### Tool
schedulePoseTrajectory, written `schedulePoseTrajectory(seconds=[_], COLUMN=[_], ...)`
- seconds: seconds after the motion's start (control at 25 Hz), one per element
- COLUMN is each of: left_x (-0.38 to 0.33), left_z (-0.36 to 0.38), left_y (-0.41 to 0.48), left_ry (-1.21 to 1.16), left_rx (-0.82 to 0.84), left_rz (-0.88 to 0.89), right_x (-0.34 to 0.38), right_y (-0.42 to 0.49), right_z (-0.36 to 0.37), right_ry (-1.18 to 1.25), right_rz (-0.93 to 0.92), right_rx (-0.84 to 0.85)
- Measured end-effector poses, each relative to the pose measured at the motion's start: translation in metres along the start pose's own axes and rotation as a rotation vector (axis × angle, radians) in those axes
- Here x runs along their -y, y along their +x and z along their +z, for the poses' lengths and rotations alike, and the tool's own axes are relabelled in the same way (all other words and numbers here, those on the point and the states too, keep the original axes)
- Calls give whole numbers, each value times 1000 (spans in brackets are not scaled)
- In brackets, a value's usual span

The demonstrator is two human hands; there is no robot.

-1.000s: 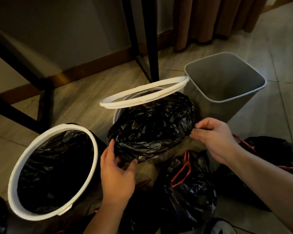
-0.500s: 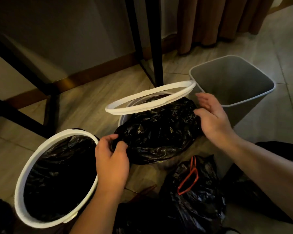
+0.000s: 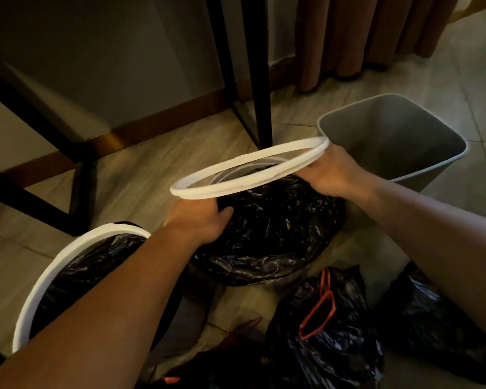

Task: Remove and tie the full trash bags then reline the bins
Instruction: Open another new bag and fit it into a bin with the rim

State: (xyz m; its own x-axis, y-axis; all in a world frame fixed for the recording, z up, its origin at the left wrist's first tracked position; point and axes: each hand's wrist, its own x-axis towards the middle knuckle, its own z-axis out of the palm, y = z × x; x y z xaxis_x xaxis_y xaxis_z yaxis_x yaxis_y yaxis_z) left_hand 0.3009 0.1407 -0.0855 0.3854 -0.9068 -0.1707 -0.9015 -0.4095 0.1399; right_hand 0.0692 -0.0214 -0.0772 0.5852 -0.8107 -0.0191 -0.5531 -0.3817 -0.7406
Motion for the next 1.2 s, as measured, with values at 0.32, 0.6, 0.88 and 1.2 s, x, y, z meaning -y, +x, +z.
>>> schedulePoseTrajectory(seconds=[0.32, 0.6, 0.88, 1.2], left_x=[-8, -16, -16, 9], left_z=[10, 4, 3, -17], left_y=[16, 15, 15, 7], left_ry=[154, 165, 22, -534], left_rx=[96, 234, 63, -59], left_rz=[-17, 2, -4, -77], right_x=[-10, -10, -17, -27], right_y=[9, 11, 13, 16], right_z=[4, -3, -7, 0], right_ry=[-15, -166, -187, -69], right_rz=[12, -127, -79, -19], right_rx=[-47, -112, -13, -83])
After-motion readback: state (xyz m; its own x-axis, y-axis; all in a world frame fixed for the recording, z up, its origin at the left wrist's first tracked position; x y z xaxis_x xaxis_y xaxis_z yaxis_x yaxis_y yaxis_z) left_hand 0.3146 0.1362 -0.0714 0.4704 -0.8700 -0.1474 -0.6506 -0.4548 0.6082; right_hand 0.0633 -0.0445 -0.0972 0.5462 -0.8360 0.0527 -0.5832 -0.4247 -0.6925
